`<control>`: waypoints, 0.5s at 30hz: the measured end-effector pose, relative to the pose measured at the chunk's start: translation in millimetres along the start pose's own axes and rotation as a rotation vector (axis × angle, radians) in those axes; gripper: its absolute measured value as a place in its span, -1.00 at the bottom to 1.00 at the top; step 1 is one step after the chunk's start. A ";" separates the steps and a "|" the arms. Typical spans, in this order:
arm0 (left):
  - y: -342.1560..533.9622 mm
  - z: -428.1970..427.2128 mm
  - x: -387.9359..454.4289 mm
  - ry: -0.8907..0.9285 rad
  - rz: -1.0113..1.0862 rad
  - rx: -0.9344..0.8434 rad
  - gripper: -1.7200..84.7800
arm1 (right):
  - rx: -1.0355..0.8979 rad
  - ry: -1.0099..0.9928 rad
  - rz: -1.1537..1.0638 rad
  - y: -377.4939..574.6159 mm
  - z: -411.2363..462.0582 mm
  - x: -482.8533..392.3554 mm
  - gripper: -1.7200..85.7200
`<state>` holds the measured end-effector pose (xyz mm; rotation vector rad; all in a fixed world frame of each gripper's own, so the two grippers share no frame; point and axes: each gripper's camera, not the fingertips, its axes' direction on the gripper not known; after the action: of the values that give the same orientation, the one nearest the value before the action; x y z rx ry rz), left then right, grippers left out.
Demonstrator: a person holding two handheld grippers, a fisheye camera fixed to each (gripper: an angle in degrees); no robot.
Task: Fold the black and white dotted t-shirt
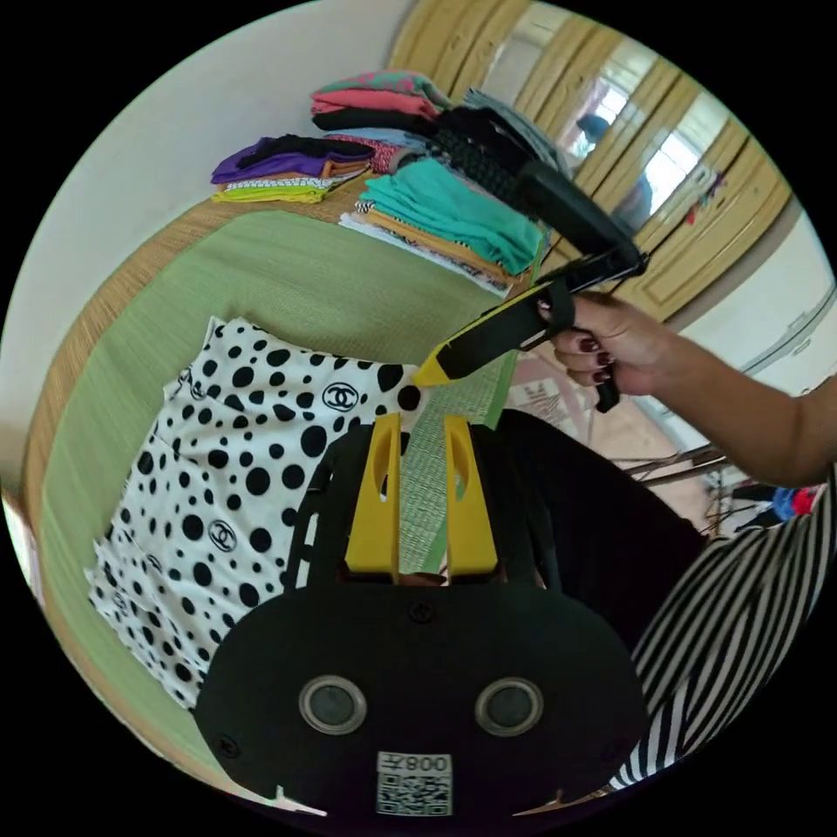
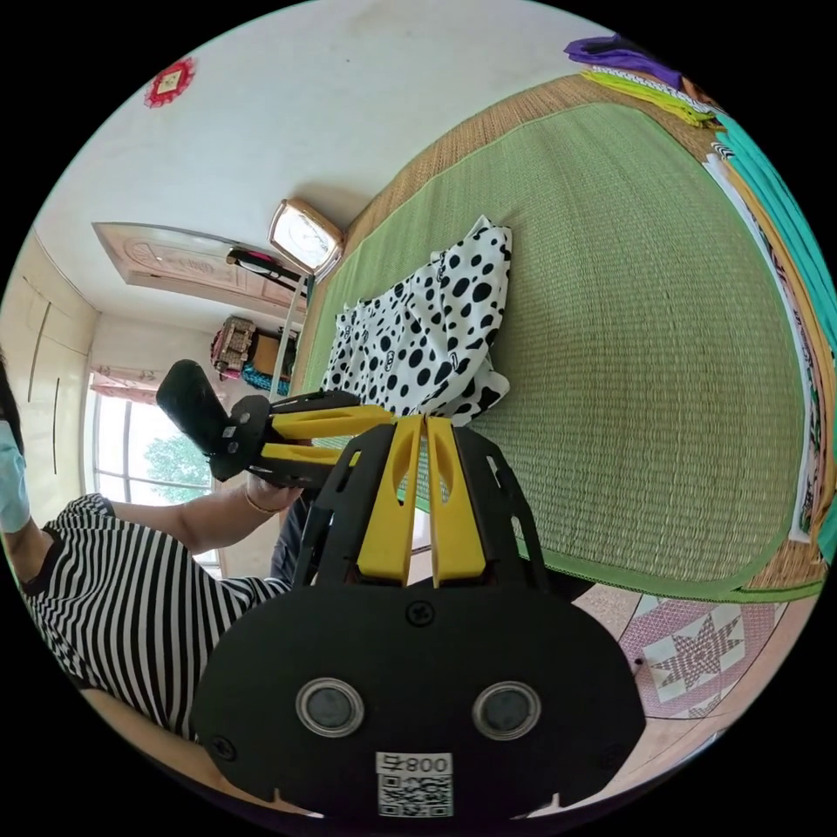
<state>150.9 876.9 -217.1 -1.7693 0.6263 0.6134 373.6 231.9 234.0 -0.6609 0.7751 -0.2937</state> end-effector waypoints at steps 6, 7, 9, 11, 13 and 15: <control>-36.1 45.7 25.9 -0.017 -0.017 -0.047 -0.92 | -0.042 -0.021 0.023 -5.5 5.0 13.8 -0.94; -40.3 51.7 28.6 -0.007 -0.031 -0.040 -0.92 | -0.045 -0.026 0.030 -6.2 5.3 17.6 -0.94; -46.6 61.3 31.9 -0.007 -0.055 -0.042 -0.93 | -0.032 -0.027 0.047 -8.1 3.8 24.0 -0.94; -52.4 70.5 34.5 0.003 -0.072 -0.041 -0.94 | 0.006 0.020 0.068 -11.9 -1.7 29.6 -0.93; -59.9 81.7 37.8 0.019 -0.085 -0.035 -0.94 | 0.062 0.067 0.088 -24.5 -9.4 34.0 -0.91; -66.1 90.4 41.1 0.033 -0.089 -0.034 -0.94 | 0.073 0.097 0.076 -42.1 -7.2 34.4 -0.88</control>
<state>217.0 976.0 -223.0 -1.8316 0.5597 0.5378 391.7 180.3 238.6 -0.5500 0.8759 -0.2847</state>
